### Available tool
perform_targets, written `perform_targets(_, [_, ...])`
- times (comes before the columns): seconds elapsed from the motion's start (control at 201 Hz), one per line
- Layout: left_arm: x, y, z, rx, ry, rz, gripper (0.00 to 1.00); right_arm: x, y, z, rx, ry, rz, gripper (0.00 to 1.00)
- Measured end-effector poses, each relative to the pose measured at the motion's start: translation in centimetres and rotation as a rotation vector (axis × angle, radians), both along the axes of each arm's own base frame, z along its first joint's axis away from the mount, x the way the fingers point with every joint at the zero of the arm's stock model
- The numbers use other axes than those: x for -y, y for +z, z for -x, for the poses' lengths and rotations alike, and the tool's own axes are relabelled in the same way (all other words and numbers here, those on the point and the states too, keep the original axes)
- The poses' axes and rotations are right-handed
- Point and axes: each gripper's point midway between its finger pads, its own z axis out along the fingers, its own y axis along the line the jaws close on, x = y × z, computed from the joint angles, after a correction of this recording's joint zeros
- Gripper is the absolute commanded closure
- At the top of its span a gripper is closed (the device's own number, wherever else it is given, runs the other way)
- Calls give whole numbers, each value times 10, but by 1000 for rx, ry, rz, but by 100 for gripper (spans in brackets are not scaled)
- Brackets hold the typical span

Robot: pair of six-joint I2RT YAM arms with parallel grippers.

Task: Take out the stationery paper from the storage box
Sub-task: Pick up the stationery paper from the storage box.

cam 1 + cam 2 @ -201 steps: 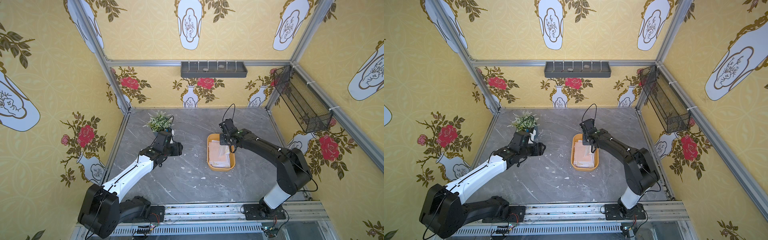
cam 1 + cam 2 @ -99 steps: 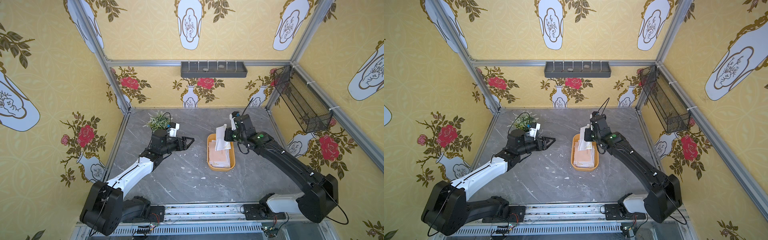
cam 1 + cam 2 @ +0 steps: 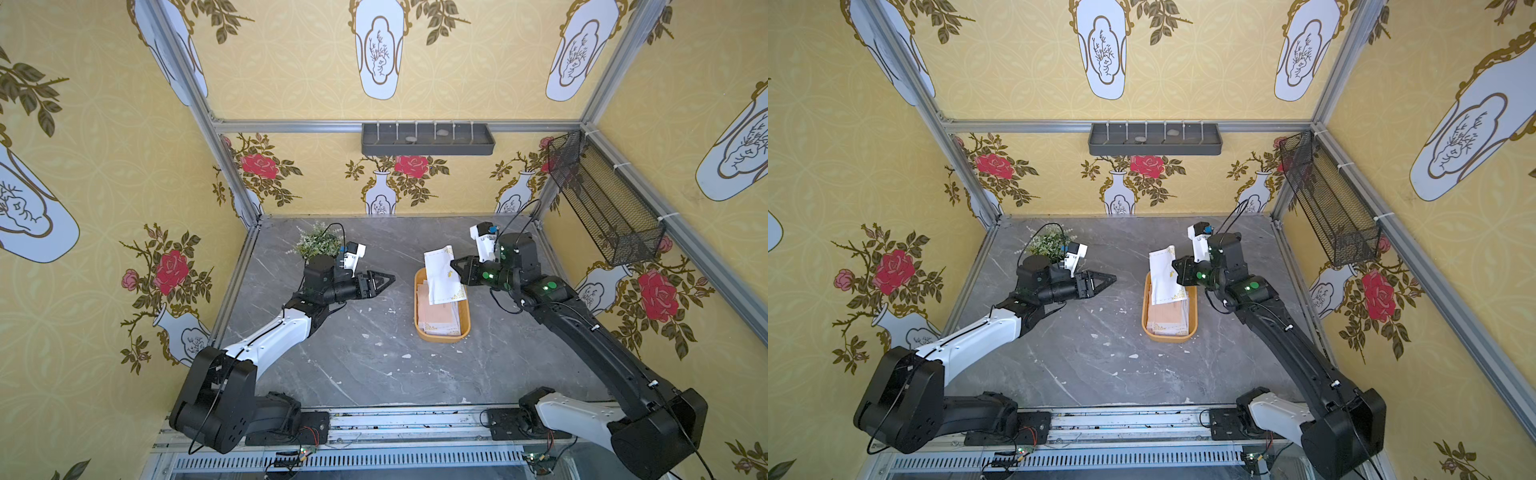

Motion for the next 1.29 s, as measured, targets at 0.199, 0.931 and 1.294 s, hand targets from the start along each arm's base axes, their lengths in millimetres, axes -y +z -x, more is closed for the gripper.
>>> perform_targets(0.199, [26,-5,3,-14,-61,23,26,-12,-1,-2,-16,46,-37,91])
perform_targets(0.931, [71,-1,-5,-29,-133,120,84,-41,-16,-3,-69,131,-90,90])
perform_targets(1.294, [66,8,2,-5,-147,133,100,-37,-13,-2,-59,122,-86,38])
